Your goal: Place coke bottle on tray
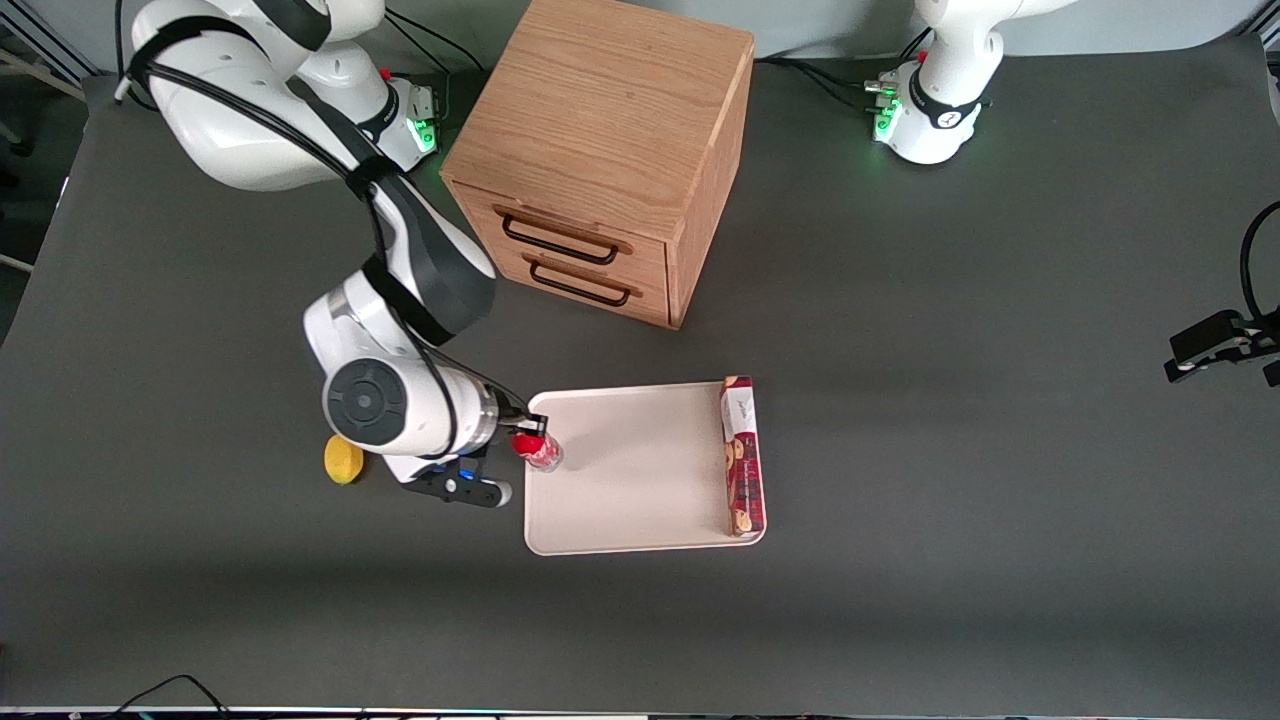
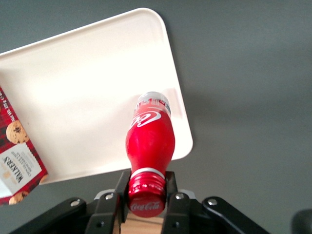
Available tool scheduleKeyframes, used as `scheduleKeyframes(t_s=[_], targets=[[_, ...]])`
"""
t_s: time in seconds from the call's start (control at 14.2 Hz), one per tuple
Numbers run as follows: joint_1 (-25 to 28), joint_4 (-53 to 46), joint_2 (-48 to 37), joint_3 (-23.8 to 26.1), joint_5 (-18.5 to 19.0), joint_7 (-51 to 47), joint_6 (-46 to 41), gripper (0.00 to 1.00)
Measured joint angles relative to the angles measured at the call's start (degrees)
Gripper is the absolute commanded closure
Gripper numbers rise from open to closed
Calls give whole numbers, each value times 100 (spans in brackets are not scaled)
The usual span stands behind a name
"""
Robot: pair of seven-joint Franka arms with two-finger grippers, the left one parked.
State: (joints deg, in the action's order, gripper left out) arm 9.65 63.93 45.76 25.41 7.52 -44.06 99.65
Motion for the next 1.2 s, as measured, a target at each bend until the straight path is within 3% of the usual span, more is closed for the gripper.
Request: scheduleKeyframes(t_s=[0.07, 0.14, 0.21, 0.28, 0.56, 0.78, 1.2], targets=[[14, 26, 79, 0, 22, -24, 169, 100], [14, 57, 149, -1, 43, -31, 295, 93], [13, 69, 211, -1, 77, -33, 351, 39], [13, 70, 259, -1, 99, -35, 378, 0], [-2, -1, 233, 2, 111, -36, 361, 0], [-72, -317, -128, 19, 125, -30, -171, 0], [-690, -368, -2180, -49, 159, 1140, -2907, 0]])
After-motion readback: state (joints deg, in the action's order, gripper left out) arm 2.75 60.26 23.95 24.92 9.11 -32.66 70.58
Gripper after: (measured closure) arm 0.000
